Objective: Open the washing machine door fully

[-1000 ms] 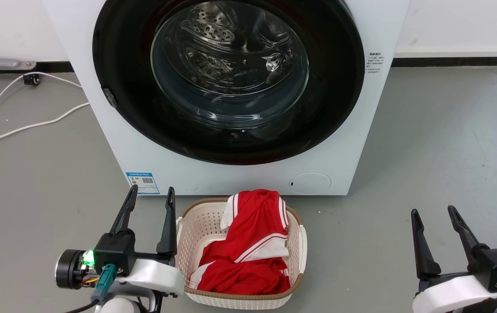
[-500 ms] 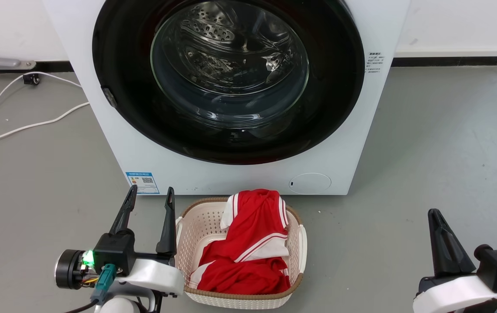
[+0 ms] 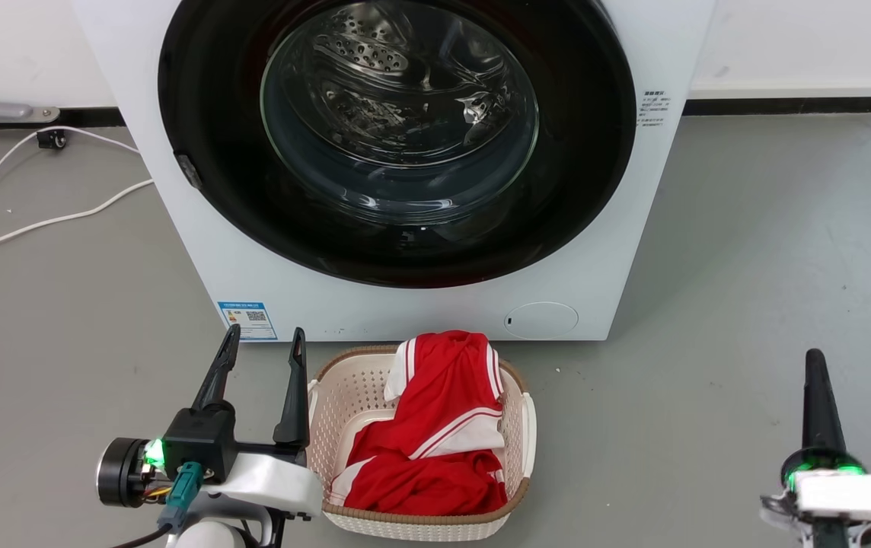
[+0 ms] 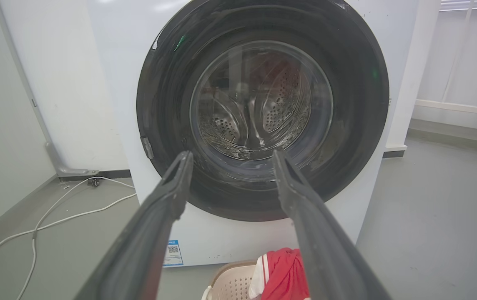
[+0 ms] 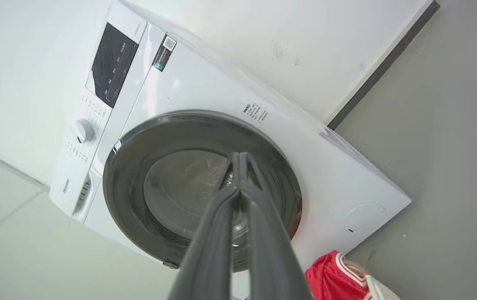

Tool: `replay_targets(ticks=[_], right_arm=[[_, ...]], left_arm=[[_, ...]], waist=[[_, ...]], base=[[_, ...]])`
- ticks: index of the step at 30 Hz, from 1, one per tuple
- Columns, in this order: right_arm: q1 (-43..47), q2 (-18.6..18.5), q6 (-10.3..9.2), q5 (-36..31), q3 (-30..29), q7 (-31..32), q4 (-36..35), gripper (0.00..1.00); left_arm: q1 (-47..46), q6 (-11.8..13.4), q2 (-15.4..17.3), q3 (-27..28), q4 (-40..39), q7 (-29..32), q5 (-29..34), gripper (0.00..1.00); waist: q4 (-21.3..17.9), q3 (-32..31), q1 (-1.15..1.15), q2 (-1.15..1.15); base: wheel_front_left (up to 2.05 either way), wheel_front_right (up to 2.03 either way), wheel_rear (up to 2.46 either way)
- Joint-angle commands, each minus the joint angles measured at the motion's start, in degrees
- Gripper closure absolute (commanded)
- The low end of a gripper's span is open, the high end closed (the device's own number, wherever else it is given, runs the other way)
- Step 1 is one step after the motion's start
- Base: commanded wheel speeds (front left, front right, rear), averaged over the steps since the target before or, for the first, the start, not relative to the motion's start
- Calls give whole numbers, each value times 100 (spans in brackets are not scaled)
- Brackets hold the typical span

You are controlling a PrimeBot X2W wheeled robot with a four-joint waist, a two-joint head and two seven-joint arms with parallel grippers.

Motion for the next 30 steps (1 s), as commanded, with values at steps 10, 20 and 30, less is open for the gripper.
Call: replay_targets(ticks=[10,20,30], right_arm=[[-1022,-56,-2,3421,-494,435,413,100],[-4570,-1833,-1,4585,-122,1265,3230,100],[-6738,-2362,-1,4304,1119,2394,4630,100]], left_arm=[[-8,2,-24,76,-85,-15,-6,0],[-460,-100,-52,41,-347,-14,32,0],[-773,-59,-78,-31,-596,-14,9,0]], waist=[[-90,123,0,0],[62,928,0,0],[168,1547,0,0]], base=[[0,0,0],[0,0,0],[0,0,0]])
